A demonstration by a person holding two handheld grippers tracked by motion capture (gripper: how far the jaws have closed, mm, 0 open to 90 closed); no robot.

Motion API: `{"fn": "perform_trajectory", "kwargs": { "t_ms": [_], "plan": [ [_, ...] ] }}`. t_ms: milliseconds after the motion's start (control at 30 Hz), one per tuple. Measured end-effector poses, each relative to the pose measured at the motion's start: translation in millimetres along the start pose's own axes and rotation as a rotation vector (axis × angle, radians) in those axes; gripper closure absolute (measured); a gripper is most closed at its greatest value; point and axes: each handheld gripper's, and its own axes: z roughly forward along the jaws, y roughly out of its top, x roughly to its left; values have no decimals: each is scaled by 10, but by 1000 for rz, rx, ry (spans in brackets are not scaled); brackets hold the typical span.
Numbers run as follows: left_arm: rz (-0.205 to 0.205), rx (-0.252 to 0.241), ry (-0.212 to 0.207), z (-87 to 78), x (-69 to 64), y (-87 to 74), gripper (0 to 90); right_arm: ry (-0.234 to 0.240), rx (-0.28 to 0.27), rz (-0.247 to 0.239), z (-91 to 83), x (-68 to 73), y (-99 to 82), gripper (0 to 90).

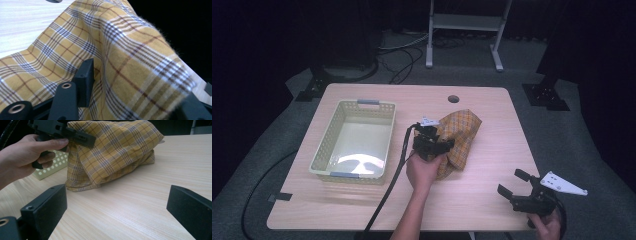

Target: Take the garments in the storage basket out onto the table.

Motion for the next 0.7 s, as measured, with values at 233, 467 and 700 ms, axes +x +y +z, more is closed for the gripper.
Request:
{"fn": "perform_trajectory", "kwargs": {
  "t_ms": [233, 467, 700],
  "plan": [
    [-26, -26, -1, -32, 69, -37, 411, 10, 20, -15, 60, 26, 0, 28],
    [-36, -46, -2, -80, 97, -44, 316, 9, 22, -18, 63, 35, -1, 28],
    [-27, -84, -7, -196, 101, -71, 221, 5, 28, -21, 73, 47, -1, 28]
  ]
}}
